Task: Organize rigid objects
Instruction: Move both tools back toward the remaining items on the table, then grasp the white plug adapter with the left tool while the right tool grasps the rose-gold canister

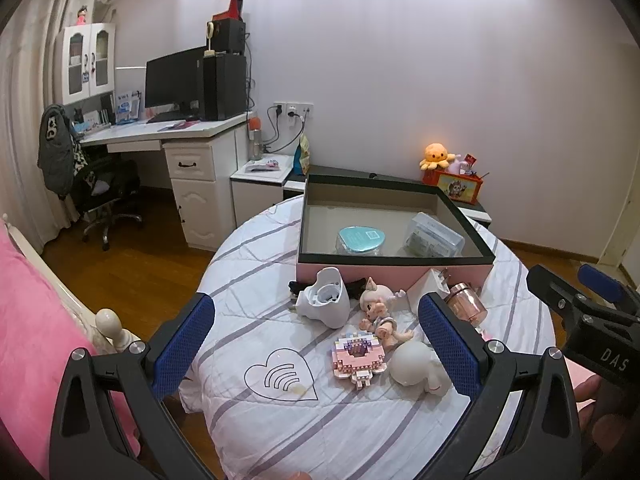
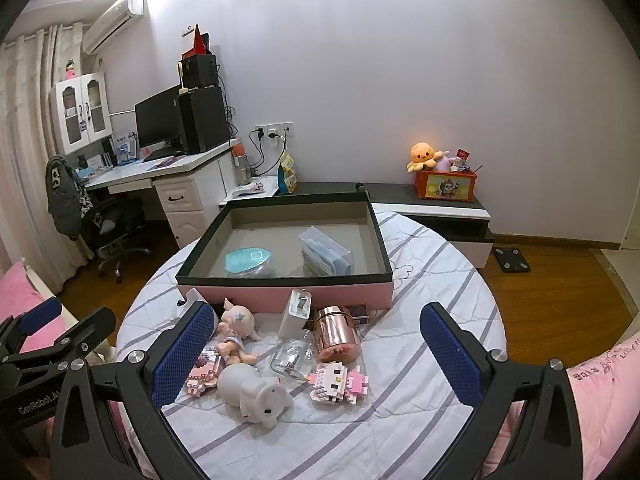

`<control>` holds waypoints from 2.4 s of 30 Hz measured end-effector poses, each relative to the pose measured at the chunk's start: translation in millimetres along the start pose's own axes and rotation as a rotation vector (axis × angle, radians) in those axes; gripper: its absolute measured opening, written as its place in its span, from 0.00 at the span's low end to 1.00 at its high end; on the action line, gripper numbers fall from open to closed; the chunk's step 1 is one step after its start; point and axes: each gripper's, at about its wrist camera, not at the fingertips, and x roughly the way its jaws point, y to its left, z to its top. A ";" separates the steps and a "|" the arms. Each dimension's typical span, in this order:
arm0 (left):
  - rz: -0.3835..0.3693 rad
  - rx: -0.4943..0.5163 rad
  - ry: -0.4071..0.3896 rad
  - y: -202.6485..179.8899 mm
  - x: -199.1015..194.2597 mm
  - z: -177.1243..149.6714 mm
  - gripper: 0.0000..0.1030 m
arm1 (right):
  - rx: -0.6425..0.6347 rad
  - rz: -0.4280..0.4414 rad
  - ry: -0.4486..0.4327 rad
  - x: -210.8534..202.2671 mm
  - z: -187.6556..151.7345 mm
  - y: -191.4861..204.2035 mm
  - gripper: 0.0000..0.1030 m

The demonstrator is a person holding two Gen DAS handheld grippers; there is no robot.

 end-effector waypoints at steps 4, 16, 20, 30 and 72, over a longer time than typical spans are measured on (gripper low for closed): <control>0.004 0.002 0.017 0.7 7.3 -3.1 1.00 | 0.002 -0.006 0.012 5.6 0.0 -3.2 1.00; 0.025 -0.007 0.137 5.7 70.3 -17.6 1.00 | 0.023 -0.049 0.174 63.7 -17.5 -33.6 1.00; 0.034 -0.023 0.176 8.9 98.2 -18.2 1.00 | 0.016 -0.041 0.225 86.9 -22.2 -36.9 1.00; 0.032 -0.020 0.242 4.7 149.0 -22.9 1.00 | 0.025 0.011 0.300 134.5 -26.0 -39.0 0.97; -0.106 0.020 0.096 -1.2 106.5 37.8 0.73 | 0.006 0.175 0.183 112.8 37.3 -29.8 0.46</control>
